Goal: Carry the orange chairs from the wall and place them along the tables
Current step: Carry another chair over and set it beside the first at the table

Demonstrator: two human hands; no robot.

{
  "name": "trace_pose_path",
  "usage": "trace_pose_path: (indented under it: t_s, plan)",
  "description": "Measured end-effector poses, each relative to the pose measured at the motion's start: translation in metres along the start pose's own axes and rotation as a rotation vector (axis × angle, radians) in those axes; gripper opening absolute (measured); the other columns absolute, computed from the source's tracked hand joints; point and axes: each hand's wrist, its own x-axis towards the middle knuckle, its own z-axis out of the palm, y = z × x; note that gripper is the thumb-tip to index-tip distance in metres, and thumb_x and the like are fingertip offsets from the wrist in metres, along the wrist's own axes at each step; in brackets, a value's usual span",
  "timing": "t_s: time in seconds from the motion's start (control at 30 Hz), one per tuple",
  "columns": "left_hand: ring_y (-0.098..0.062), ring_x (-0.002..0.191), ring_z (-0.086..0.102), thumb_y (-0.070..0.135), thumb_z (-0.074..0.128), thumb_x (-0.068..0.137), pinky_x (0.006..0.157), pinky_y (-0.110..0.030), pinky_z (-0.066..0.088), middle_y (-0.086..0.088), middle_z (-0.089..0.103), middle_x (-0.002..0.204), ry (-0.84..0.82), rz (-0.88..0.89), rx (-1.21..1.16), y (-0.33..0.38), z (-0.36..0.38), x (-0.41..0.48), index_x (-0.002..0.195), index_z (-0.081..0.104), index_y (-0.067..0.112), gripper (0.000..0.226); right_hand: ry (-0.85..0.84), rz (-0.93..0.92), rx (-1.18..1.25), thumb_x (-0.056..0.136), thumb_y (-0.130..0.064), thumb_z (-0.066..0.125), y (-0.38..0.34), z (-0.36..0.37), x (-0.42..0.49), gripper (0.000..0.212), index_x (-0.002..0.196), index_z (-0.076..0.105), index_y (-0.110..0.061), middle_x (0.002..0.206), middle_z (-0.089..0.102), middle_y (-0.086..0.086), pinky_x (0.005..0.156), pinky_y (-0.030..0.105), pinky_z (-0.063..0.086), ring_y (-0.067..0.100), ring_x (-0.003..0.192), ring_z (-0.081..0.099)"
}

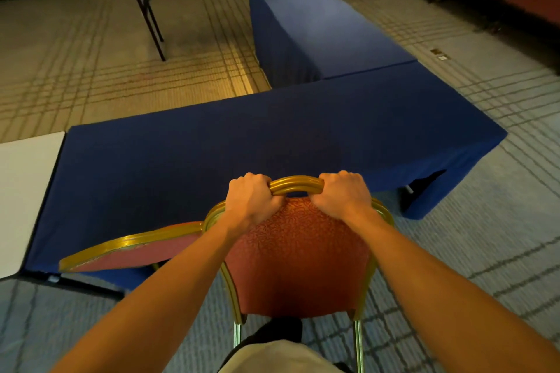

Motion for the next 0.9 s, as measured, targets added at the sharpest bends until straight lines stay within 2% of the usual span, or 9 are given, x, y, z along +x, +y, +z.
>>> trace_pose_path:
  t_s: [0.1,0.3,0.43,0.53,0.6,0.9]
  plan:
    - [-0.012,0.053,0.056,0.047,0.057,0.084,0.063,-0.033,0.048,0.007,0.059,0.057,-0.005,-0.034,0.000,-0.007,0.000,0.040,0.063,0.060,0.023,0.032,-0.015,-0.028,-0.014,0.093,-0.052,0.049,0.006,0.002,0.048,0.033,0.070,0.049,-0.028,0.064,0.049,-0.009,0.072,0.034,0.041,0.017,0.068,0.056]
    - [-0.014,0.053,0.057,0.050,0.055,0.081,0.065,-0.035,0.053,0.006,0.058,0.057,0.008,-0.088,-0.005,-0.014,-0.004,0.096,0.064,0.059,0.023,0.032,-0.031,-0.082,-0.022,0.093,-0.052,0.049,0.016,-0.005,0.115,0.031,0.076,0.054,-0.027,0.064,0.050,-0.009,0.070,0.033,0.037,0.018,0.069,0.059]
    - [-0.015,0.052,0.054,0.050,0.059,0.078,0.064,-0.035,0.050,0.006,0.057,0.055,0.018,-0.141,0.007,-0.019,-0.002,0.127,0.063,0.057,0.022,0.032,-0.041,-0.135,0.000,0.093,-0.052,0.049,0.024,-0.006,0.157,0.032,0.078,0.057,-0.026,0.068,0.056,-0.008,0.074,0.034,0.044,0.017,0.069,0.058]
    - [-0.014,0.052,0.054,0.048,0.060,0.079,0.061,-0.032,0.045,0.007,0.056,0.054,0.041,-0.164,-0.018,-0.020,-0.002,0.137,0.062,0.057,0.022,0.031,-0.038,-0.194,-0.019,0.093,-0.053,0.052,0.027,-0.005,0.177,0.031,0.079,0.055,-0.026,0.069,0.053,-0.009,0.072,0.032,0.036,0.015,0.069,0.052]
    - [-0.014,0.051,0.053,0.047,0.062,0.079,0.060,-0.031,0.043,0.007,0.055,0.053,0.064,-0.189,-0.021,-0.023,-0.002,0.147,0.061,0.057,0.022,0.031,-0.036,-0.239,-0.019,0.092,-0.055,0.054,0.027,-0.006,0.195,0.031,0.082,0.057,-0.025,0.071,0.053,-0.008,0.072,0.032,0.036,0.017,0.072,0.056]
    - [-0.014,0.054,0.056,0.052,0.057,0.085,0.066,-0.037,0.051,0.007,0.057,0.056,0.058,-0.221,0.003,-0.033,0.004,0.168,0.063,0.056,0.022,0.037,-0.037,-0.292,-0.010,0.096,-0.055,0.050,0.030,0.003,0.221,0.033,0.081,0.050,-0.026,0.071,0.052,-0.007,0.071,0.031,0.032,0.015,0.067,0.048]
